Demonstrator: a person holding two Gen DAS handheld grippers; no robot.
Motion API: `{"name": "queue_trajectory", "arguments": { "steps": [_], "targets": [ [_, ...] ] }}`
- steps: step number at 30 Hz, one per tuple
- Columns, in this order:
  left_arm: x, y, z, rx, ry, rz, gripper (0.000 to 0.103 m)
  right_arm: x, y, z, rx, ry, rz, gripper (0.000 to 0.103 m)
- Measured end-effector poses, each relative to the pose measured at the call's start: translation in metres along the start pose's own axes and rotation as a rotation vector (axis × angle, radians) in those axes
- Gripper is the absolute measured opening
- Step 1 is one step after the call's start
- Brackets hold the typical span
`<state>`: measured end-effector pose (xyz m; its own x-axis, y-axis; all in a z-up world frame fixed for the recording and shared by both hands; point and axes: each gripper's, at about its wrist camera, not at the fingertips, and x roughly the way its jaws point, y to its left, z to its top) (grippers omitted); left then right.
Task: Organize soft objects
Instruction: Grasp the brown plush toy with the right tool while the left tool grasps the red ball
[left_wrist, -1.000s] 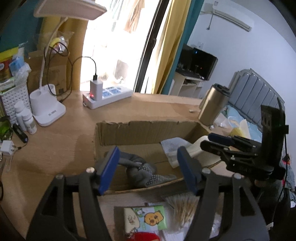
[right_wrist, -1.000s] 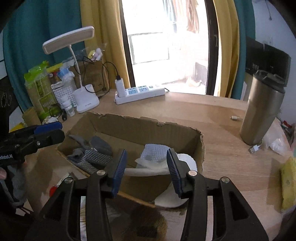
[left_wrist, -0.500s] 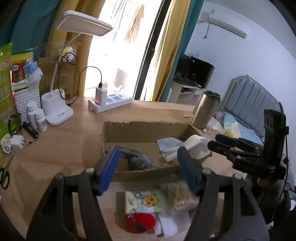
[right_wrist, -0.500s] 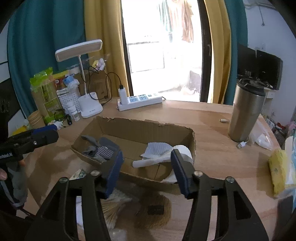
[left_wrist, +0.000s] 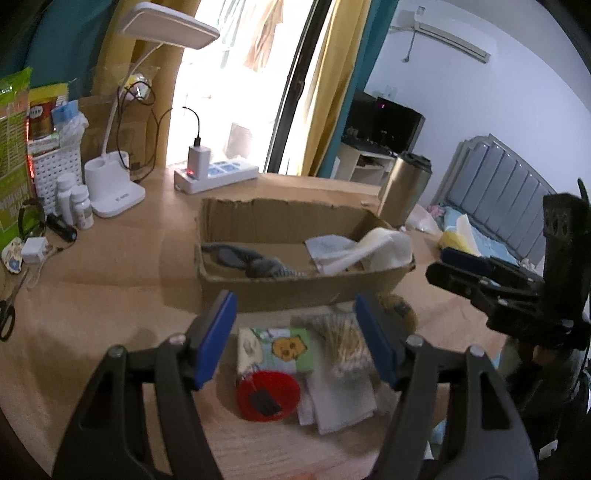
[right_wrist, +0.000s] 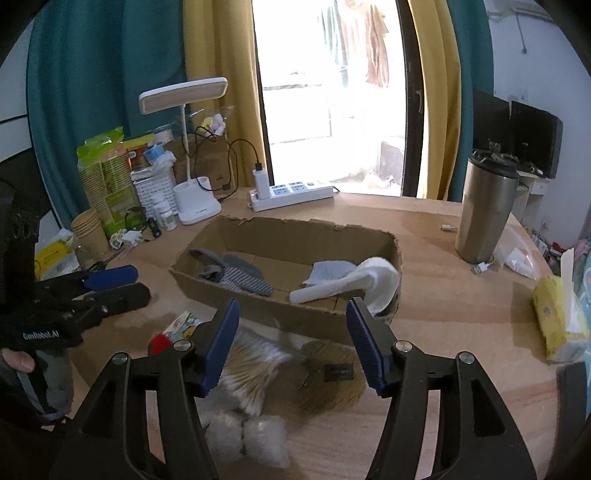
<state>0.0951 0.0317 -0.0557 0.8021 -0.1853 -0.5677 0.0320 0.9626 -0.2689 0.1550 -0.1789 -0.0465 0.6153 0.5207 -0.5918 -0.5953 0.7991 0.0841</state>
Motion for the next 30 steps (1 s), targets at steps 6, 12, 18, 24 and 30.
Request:
{"name": "queue_trajectory", "arguments": {
  "steps": [6, 12, 18, 24, 30],
  "targets": [
    [-0.001, -0.003, -0.013, -0.005, 0.024, 0.009, 0.085, -0.003, 0.003, -0.012, 0.010, 0.011, 0.008, 0.065],
    [0.005, -0.002, -0.028, -0.011, 0.075, 0.030, 0.085, 0.004, -0.006, -0.023, 0.032, 0.034, 0.000, 0.069],
    [0.019, 0.003, -0.043, -0.028, 0.132, 0.059, 0.085, 0.015, -0.014, -0.033, 0.047, 0.064, -0.005, 0.069],
    [0.028, 0.009, -0.052, -0.042, 0.177, 0.083, 0.085, 0.031, -0.025, -0.041, 0.068, 0.107, -0.010, 0.069],
    [0.030, 0.012, -0.057, -0.041, 0.187, 0.094, 0.085, 0.047, -0.033, -0.045, 0.101, 0.144, -0.018, 0.074]
  ]
}}
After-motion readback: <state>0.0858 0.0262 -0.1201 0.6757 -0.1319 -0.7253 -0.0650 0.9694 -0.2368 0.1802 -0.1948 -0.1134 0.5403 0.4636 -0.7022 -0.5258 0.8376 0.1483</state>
